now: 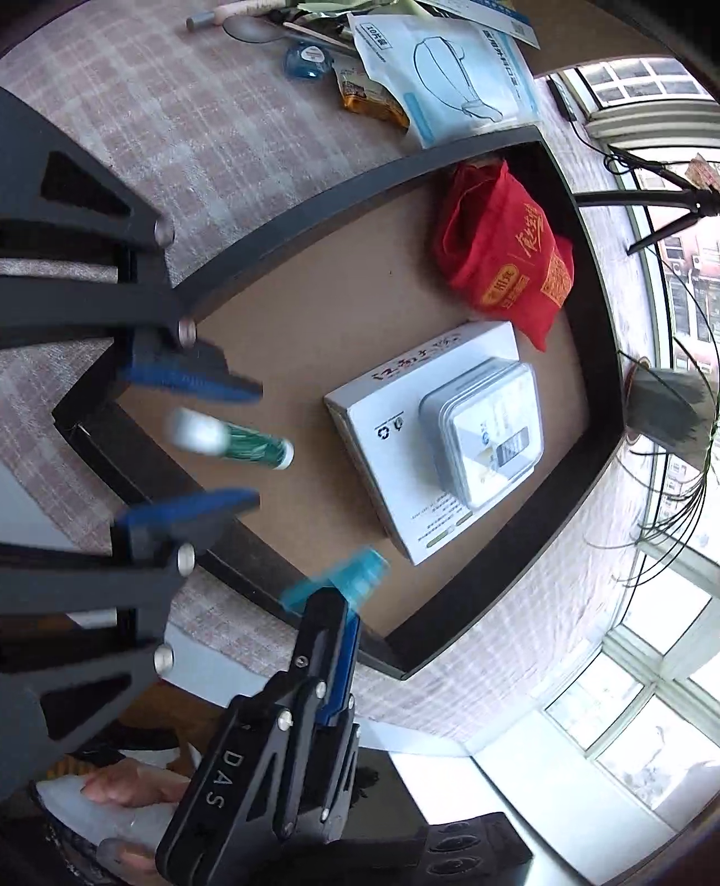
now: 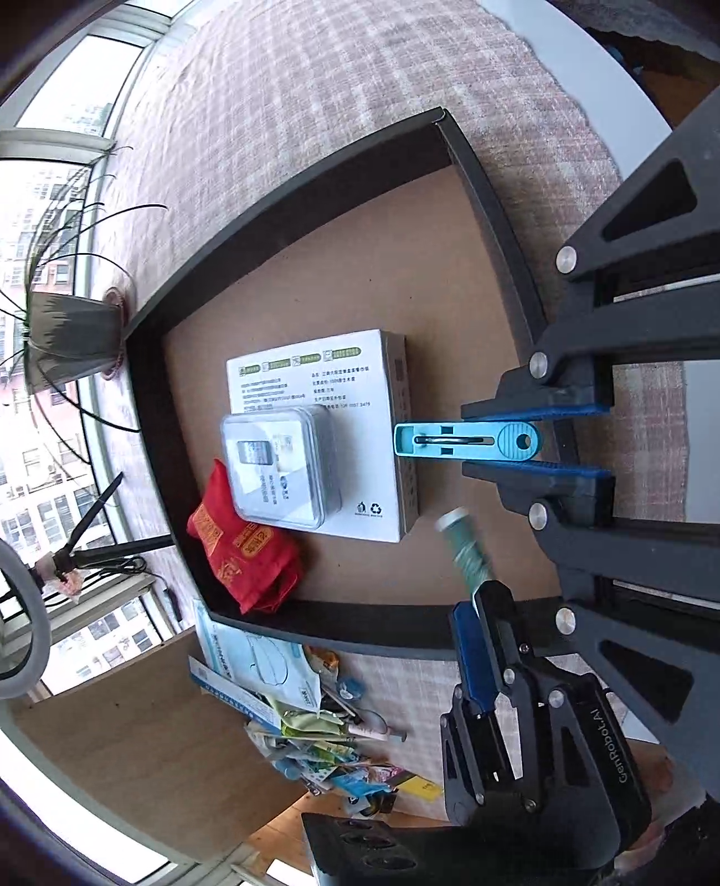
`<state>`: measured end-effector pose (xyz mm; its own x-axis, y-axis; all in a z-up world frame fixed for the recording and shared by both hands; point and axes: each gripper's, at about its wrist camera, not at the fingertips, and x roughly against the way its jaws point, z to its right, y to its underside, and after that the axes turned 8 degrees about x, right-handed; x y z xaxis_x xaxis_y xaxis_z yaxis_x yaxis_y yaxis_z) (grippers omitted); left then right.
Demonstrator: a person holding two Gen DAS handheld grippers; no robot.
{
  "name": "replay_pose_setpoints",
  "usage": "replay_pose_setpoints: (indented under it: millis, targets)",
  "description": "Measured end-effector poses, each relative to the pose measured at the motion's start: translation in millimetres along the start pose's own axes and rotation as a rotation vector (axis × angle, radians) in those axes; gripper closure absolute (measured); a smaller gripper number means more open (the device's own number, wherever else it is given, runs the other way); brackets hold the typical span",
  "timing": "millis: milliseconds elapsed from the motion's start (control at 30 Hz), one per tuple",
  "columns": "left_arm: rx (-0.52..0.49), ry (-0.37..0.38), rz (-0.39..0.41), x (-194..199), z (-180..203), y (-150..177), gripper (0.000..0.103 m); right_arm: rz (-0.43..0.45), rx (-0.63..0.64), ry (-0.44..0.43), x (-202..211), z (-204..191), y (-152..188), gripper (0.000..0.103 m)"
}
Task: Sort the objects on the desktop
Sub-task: 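Open the right gripper to drop the clothespin while the left drops the glue stick into the tray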
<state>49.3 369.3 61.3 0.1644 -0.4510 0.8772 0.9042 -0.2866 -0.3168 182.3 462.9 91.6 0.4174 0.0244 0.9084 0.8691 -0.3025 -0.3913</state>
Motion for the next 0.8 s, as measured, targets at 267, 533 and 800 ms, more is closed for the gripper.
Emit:
replay_pose_setpoints:
  millis: [267, 533, 800]
  targets:
    - [0.048, -0.030, 0.061, 26, -26, -14, 0.056, 0.026, -0.074, -0.054, 5, 23, -26, 0.078]
    - [0.176, -0.122, 0.112, 56, -90, -39, 0.056, -0.002, -0.067, -0.044, -23, 46, -85, 0.072]
    - [0.264, -0.219, 0.184, 94, -150, -57, 0.056, -0.133, -0.135, -0.126, -76, 81, -104, 0.071]
